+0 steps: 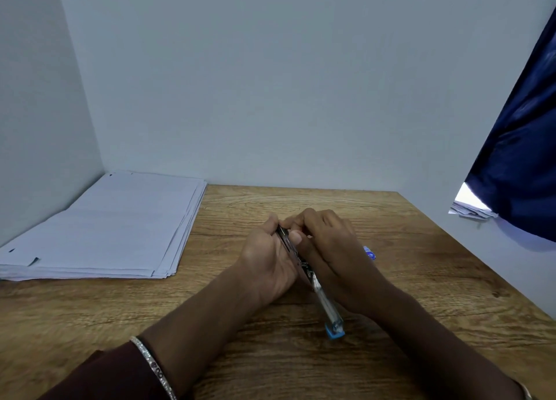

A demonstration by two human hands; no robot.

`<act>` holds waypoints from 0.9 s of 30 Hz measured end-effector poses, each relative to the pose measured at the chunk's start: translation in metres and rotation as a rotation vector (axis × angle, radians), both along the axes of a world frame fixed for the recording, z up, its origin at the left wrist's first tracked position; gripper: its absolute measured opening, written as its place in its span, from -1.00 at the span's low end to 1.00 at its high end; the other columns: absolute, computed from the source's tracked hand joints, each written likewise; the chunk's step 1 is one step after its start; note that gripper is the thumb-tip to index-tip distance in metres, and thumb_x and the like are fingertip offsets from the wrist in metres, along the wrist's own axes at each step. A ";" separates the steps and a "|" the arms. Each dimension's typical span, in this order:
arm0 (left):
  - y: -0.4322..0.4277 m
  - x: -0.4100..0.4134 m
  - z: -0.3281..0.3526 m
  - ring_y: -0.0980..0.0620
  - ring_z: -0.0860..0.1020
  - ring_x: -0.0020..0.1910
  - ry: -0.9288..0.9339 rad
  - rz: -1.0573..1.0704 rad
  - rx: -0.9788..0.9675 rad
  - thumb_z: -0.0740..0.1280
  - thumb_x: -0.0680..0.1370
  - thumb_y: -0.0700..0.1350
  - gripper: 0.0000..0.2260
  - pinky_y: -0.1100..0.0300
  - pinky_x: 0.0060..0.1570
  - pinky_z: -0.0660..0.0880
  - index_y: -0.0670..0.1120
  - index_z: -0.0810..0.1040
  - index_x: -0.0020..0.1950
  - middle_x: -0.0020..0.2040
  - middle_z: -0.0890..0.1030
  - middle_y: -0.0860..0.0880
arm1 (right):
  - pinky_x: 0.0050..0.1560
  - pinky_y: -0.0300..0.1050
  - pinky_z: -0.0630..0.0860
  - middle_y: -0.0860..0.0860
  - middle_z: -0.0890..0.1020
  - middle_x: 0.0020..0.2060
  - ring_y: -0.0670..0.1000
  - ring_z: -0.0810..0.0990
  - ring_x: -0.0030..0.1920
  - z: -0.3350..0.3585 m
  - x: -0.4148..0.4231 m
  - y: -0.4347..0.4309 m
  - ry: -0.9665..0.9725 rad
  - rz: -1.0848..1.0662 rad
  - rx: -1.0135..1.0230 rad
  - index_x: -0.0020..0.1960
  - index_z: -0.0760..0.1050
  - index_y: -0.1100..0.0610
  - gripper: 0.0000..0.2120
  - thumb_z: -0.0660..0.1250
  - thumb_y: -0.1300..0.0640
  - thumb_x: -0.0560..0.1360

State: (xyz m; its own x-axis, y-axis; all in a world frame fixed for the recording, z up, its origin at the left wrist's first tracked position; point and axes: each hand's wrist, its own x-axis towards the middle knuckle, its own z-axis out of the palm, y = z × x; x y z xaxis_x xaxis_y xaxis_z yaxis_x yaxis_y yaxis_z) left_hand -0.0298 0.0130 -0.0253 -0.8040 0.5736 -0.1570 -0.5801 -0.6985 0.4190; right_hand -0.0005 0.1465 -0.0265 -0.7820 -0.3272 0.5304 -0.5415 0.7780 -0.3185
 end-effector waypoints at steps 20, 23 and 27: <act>0.002 -0.004 -0.010 -0.27 0.59 0.28 0.086 -0.015 -0.046 -0.07 0.71 0.19 -0.38 -0.16 0.17 0.56 -0.28 0.49 0.33 0.33 0.57 -0.33 | 0.08 0.12 0.48 -0.07 0.66 0.04 -0.01 0.54 0.08 0.000 -0.001 0.001 -0.047 0.043 -0.223 0.07 0.56 0.04 -0.89 0.29 0.06 0.61; 0.004 -0.004 -0.013 -0.32 0.55 0.32 0.098 -0.025 -0.060 -0.08 0.71 0.17 -0.31 -0.18 0.31 0.46 -0.35 0.63 0.21 0.33 0.55 -0.39 | -0.08 -0.08 0.48 -0.13 0.68 -0.09 -0.07 0.58 -0.02 0.003 -0.002 -0.001 -0.033 -0.013 -0.355 0.01 0.64 0.05 -0.93 0.43 0.16 0.53; 0.005 -0.009 -0.015 -0.30 0.50 0.39 0.090 0.044 -0.038 -0.06 0.73 0.11 -0.49 -0.16 0.39 0.42 -0.23 0.41 0.41 0.36 0.55 -0.32 | -0.21 -0.29 0.43 -0.04 0.67 -0.19 -0.09 0.58 -0.18 0.002 -0.002 -0.004 -0.025 -0.092 -0.437 -0.10 0.67 0.13 -0.92 0.54 0.19 0.42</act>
State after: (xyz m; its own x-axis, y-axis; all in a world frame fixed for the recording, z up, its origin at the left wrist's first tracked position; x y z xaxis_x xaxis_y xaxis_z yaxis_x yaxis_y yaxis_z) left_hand -0.0385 0.0180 -0.0406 -0.8399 0.5326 -0.1040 -0.5083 -0.7051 0.4944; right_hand -0.0028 0.1420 -0.0241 -0.8116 -0.0050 0.5842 -0.4646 0.6118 -0.6402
